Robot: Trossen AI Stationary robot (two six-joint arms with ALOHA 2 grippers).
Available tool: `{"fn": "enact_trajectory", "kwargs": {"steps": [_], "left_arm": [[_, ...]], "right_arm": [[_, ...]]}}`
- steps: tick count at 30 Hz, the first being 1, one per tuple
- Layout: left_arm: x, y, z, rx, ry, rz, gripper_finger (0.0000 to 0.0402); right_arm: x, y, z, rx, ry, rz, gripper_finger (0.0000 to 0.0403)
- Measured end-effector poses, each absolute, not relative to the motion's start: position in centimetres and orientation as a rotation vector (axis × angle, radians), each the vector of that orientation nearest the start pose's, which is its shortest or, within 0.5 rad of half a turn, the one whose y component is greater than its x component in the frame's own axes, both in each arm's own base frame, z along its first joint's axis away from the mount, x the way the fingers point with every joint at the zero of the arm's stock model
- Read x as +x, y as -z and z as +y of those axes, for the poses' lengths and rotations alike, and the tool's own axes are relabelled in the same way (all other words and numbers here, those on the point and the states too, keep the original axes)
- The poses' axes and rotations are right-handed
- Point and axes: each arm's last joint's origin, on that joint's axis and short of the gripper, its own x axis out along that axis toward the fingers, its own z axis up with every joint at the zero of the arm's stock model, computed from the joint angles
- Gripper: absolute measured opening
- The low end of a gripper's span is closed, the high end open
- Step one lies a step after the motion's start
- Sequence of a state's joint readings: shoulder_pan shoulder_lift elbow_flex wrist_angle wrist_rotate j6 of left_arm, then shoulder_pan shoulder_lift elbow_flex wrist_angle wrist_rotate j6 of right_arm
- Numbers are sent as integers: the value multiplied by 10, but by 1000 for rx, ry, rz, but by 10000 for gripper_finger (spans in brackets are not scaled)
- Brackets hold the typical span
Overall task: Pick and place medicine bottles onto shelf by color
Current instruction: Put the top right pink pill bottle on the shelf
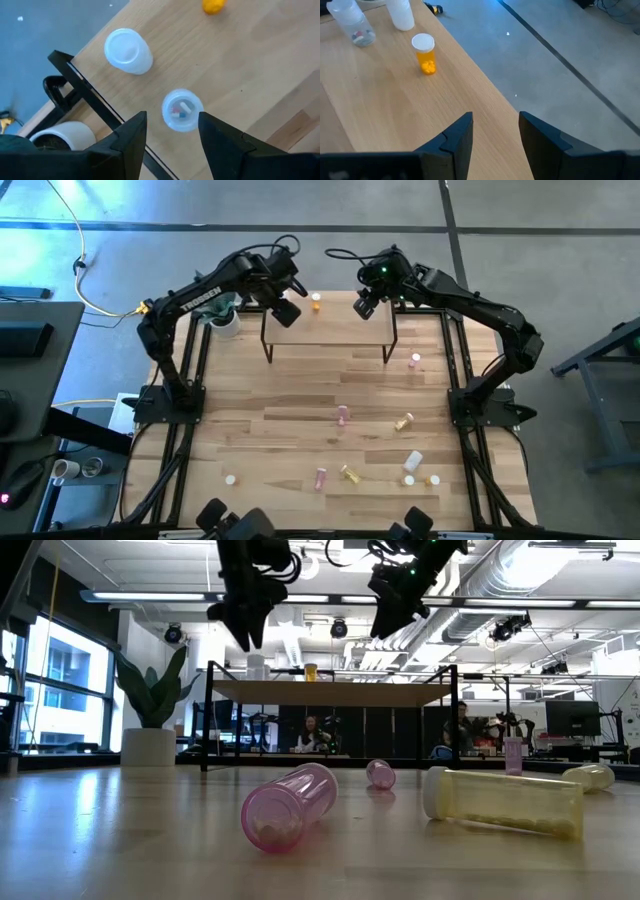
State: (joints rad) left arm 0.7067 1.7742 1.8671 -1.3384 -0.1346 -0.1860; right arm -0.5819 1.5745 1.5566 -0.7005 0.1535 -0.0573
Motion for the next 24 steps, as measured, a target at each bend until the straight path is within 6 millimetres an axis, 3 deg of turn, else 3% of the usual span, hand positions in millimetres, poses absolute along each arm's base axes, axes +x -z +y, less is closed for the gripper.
{"fn": "enact_trajectory", "kwargs": {"steps": [10, 18, 24], "left_arm": [[239, -383, 208, -358, -728, 1123, 168], [218, -416, 176, -243, -656, 1011, 168], [207, -417, 151, -216, -571, 835, 168]], "right_arm": [[272, -367, -177, 319, 672, 693, 151], [254, -396, -135, 398, 626, 619, 151], [239, -406, -98, 428, 665, 635, 151]]}}
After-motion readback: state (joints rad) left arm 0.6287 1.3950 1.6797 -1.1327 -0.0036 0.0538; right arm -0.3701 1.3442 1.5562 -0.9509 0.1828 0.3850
